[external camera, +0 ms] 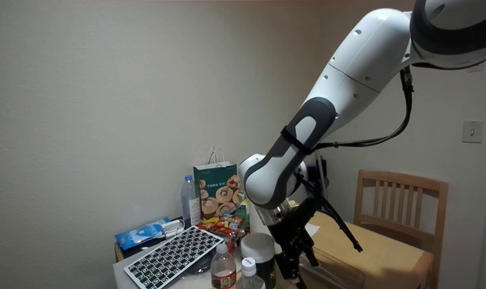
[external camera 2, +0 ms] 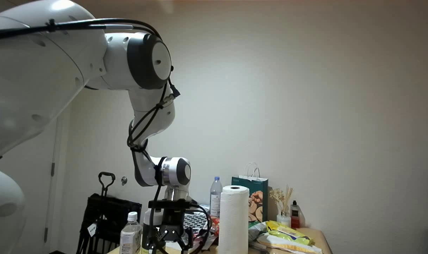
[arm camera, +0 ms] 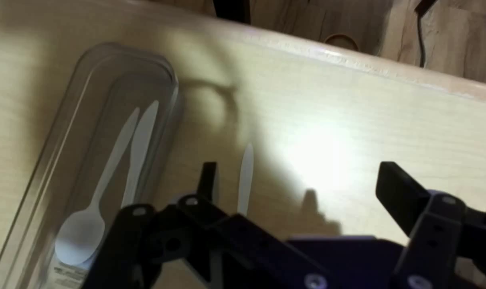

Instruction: Put the plastic spoon and fork in the plastic container

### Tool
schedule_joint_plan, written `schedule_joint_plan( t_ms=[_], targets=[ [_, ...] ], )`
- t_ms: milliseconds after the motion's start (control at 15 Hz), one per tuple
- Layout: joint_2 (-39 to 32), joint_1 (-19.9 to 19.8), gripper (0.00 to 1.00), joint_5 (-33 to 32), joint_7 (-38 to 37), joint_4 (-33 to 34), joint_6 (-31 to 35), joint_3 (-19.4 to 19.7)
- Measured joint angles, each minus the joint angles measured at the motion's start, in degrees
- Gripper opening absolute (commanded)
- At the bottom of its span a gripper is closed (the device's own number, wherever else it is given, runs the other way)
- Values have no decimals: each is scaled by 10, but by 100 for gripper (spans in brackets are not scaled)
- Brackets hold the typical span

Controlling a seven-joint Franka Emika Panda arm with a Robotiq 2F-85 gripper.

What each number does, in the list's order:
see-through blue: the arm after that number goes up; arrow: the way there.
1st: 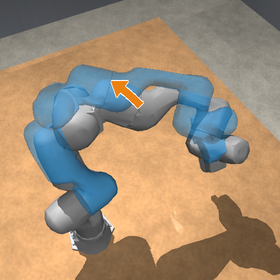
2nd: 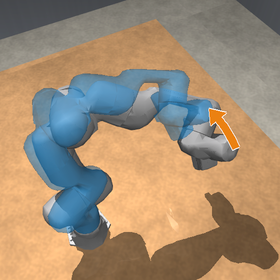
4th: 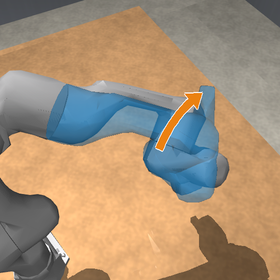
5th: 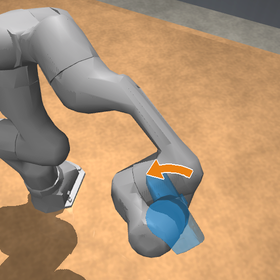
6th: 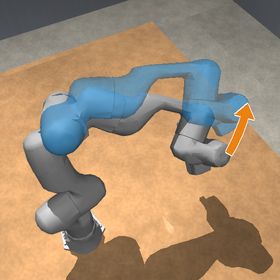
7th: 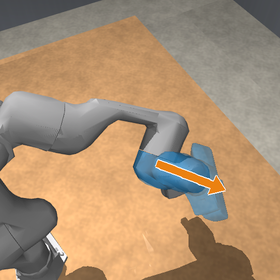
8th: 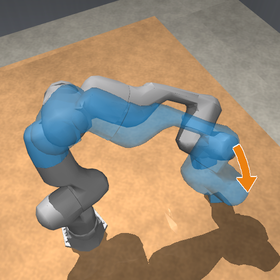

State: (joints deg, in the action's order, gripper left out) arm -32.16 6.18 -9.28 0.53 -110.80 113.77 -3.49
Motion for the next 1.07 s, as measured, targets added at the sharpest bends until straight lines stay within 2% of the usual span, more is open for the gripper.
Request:
schedule_joint_plan(
  t_ms=[267,667,1067],
  targets=[
    [-18,2,100,-69,23,-24,94,6],
    [-22,1,100,-65,28,-26,101,6],
    [-66,-4,100,-44,45,-26,118,1]
  ],
)
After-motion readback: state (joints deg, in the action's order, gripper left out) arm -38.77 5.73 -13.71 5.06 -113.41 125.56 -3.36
